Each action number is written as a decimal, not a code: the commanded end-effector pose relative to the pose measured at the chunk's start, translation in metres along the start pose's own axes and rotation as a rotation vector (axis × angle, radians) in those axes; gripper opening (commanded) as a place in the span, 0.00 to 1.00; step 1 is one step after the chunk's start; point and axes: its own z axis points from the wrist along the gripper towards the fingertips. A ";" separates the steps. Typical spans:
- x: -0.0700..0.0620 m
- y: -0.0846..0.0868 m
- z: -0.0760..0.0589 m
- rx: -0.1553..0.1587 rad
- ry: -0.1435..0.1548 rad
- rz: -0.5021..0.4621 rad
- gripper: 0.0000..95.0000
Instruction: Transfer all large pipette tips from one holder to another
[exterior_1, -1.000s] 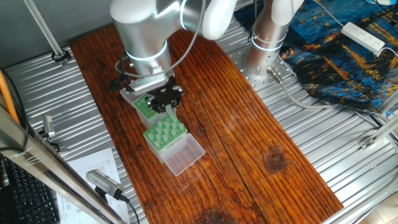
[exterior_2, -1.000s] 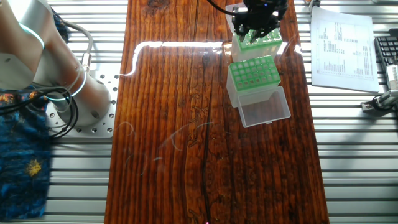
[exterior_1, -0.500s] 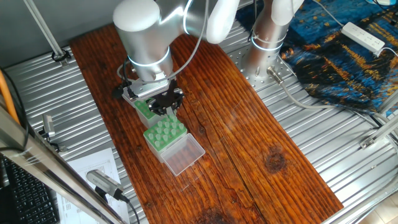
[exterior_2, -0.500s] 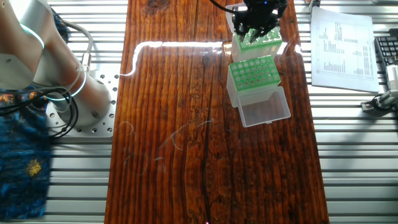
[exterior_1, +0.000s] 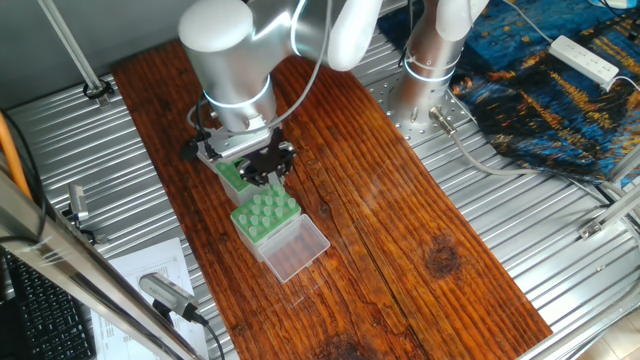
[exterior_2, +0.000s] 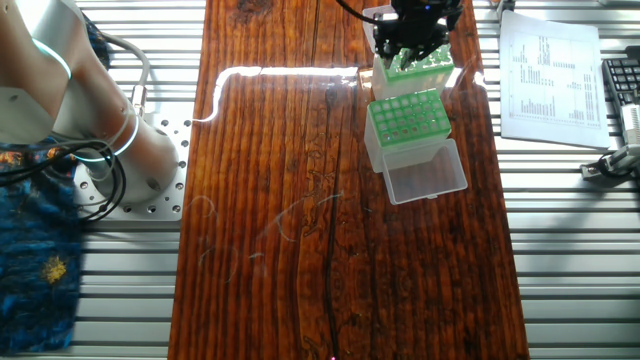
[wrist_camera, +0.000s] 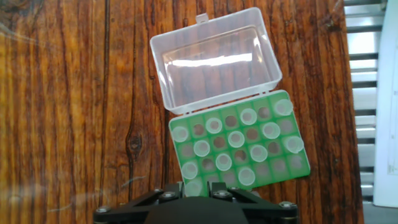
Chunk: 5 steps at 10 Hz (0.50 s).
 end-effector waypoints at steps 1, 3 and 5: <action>0.001 0.001 0.001 0.005 0.000 0.005 0.20; 0.002 0.001 0.003 0.005 0.002 0.007 0.20; 0.001 0.000 0.004 0.004 -0.004 0.013 0.20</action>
